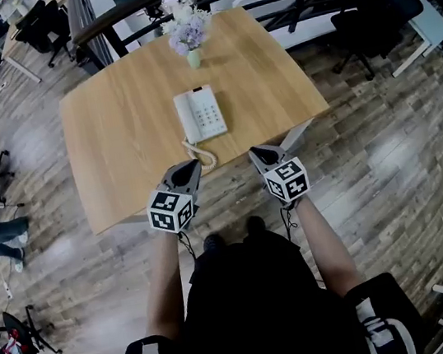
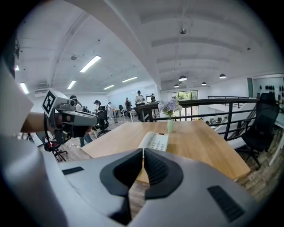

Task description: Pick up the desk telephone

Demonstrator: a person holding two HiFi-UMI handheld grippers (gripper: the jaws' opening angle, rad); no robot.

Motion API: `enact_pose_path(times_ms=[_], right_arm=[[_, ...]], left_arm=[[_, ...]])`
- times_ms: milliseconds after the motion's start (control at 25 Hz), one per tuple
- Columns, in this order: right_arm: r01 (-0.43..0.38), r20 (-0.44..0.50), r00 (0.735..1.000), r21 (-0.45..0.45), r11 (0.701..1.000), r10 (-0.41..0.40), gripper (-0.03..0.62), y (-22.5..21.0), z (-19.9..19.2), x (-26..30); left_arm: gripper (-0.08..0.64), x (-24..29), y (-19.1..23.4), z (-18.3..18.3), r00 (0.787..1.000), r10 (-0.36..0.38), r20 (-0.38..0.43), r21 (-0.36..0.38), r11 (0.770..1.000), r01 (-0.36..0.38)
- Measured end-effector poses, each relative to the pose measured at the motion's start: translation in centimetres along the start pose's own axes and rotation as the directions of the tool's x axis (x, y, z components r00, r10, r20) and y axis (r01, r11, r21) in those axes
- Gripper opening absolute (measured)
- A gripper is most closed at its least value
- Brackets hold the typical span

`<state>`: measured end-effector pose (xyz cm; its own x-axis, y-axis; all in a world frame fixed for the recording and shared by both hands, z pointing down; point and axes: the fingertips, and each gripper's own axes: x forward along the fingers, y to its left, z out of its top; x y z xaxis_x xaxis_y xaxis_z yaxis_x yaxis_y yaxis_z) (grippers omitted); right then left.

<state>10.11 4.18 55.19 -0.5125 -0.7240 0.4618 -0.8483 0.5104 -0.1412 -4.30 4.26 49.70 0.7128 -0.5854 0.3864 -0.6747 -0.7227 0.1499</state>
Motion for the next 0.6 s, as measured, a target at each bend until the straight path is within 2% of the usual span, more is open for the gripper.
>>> enact_pose_path(times_ms=[600], right_arm=[[-0.097,-0.007,0.995,-0.026,0.995,0.097,0.026,-4.4,-0.3,-0.7]], left_arm=[[0.023,3.0,-2.6,0.4,0.995,0.105,-0.001,-0.03,0.994,-0.105]])
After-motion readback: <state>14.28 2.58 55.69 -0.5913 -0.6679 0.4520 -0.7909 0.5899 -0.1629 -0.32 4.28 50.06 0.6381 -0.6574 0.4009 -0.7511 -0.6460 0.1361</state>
